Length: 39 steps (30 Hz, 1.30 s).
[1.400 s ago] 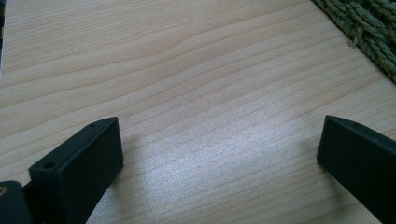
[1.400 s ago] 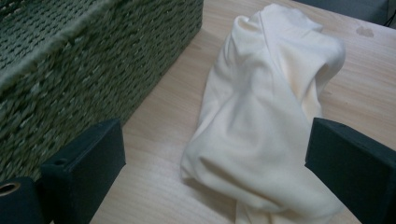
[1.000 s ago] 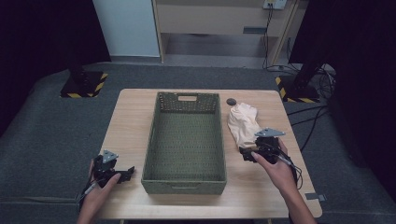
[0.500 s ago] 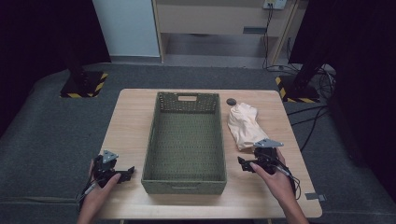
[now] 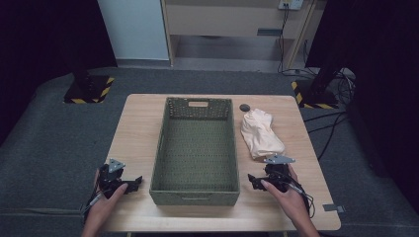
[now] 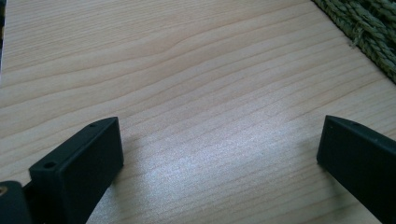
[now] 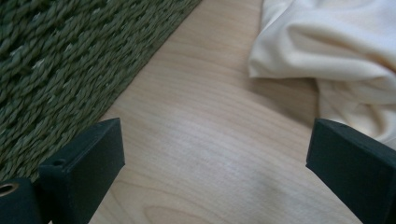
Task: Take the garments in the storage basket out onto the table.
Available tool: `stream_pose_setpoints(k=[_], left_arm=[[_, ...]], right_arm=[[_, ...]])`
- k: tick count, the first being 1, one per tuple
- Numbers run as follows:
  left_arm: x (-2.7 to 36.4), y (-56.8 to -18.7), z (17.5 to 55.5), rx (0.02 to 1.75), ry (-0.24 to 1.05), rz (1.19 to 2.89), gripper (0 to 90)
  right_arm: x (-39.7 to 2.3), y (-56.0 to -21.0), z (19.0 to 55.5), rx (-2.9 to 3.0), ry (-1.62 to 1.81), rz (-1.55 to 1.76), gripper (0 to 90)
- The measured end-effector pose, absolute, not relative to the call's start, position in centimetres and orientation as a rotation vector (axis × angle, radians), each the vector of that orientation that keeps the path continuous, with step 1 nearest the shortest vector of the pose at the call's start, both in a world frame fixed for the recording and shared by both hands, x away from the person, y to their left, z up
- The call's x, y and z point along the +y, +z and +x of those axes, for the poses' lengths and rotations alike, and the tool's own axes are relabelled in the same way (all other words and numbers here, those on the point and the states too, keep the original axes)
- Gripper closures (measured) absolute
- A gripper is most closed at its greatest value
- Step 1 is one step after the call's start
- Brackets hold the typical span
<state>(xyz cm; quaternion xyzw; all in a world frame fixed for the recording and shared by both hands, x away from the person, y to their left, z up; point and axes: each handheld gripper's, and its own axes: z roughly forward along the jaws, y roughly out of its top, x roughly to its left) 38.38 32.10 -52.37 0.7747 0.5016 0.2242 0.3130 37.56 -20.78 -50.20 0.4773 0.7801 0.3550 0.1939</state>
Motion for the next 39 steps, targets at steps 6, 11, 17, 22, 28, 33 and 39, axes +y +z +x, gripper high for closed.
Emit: stream_pose_setpoints(k=[6, 11, 17, 22, 28, 33, 39], left_arm=[[32.1, -52.4, 38.4, 1.323, 0.591, 2.044, 0.0], [32.1, -52.4, 38.4, 1.323, 0.591, 2.043, 0.0], [32.1, -52.4, 38.4, 1.323, 0.591, 2.043, 0.0], [32.1, -52.4, 38.4, 1.323, 0.591, 2.043, 0.0], [32.1, -52.4, 38.4, 1.323, 0.591, 2.043, 0.0], [32.1, -52.4, 38.4, 1.323, 0.592, 2.043, 0.0], [32.1, -52.4, 38.4, 1.323, 0.592, 2.043, 0.0]], right_arm=[[-20.5, -50.9, 37.2, 2.203, 0.994, 1.343, 4.3], [-20.1, -51.5, 37.0, 2.222, 0.994, 1.348, 4.4], [-19.5, -52.0, 36.9, 2.236, 0.994, 1.349, 4.4], [-19.2, -52.4, 37.0, 2.246, 0.991, 1.353, 4.3], [-19.0, -53.0, 37.2, 2.248, 0.981, 1.364, 3.4], [-18.8, -53.1, 37.3, 2.249, 0.958, 1.339, 2.3], [-18.5, -53.3, 37.6, 2.237, 0.929, 1.321, 0.5]])
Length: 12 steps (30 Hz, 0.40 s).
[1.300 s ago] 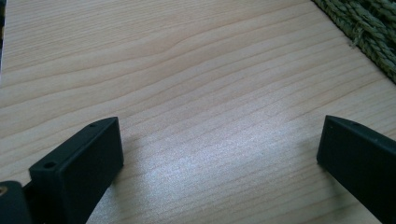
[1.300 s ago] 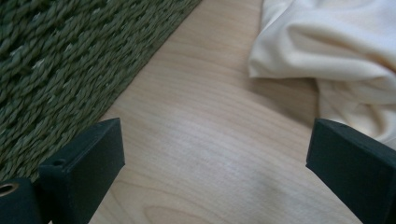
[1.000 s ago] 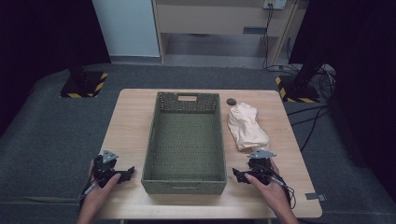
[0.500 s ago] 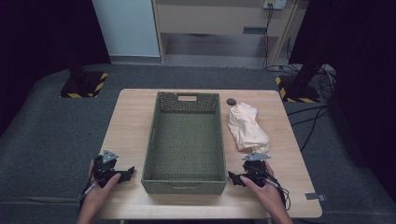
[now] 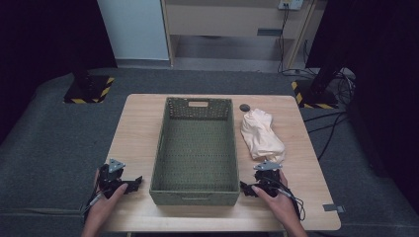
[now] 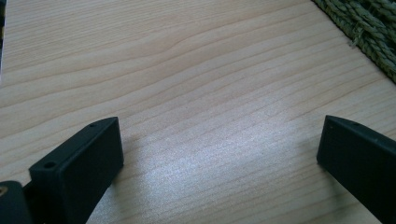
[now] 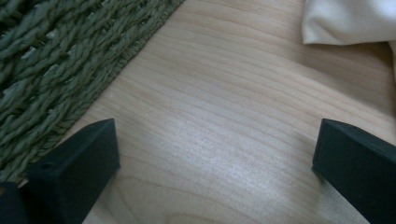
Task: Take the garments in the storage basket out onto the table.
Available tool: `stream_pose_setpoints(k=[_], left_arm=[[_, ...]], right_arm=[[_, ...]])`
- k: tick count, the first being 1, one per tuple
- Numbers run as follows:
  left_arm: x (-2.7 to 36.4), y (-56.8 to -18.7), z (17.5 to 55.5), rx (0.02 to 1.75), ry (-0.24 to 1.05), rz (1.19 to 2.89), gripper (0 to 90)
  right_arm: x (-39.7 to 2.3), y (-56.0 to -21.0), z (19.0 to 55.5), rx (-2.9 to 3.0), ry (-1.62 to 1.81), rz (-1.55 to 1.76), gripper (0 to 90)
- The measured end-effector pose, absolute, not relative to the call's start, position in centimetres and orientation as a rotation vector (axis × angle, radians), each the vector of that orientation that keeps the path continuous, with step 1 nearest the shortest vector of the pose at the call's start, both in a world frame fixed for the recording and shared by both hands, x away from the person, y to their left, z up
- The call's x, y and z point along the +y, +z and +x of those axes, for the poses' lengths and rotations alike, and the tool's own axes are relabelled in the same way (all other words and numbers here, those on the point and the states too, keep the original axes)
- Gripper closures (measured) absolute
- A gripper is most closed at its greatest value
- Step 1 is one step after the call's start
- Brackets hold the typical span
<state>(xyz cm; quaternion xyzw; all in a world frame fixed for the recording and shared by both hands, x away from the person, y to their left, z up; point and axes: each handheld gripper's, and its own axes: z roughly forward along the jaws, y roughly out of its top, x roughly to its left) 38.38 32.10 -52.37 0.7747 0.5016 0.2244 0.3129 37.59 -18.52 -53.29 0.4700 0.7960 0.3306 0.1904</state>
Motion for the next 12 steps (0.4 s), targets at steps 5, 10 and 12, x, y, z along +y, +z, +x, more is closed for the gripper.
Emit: stream_pose_setpoints(k=[5, 10, 12], left_arm=[[32.10, -52.37, 38.38, 1.323, 0.592, 2.043, 0.0], [32.10, -52.37, 38.38, 1.323, 0.591, 2.043, 0.0], [32.10, -52.37, 38.38, 1.323, 0.592, 2.043, 0.0]], right_arm=[[-18.46, -53.41, 37.95, 2.204, 0.936, 1.336, 0.5], [-18.48, -53.59, 37.97, 2.183, 0.955, 1.333, 0.5], [-18.51, -53.60, 38.00, 2.187, 0.957, 1.327, 0.5]])
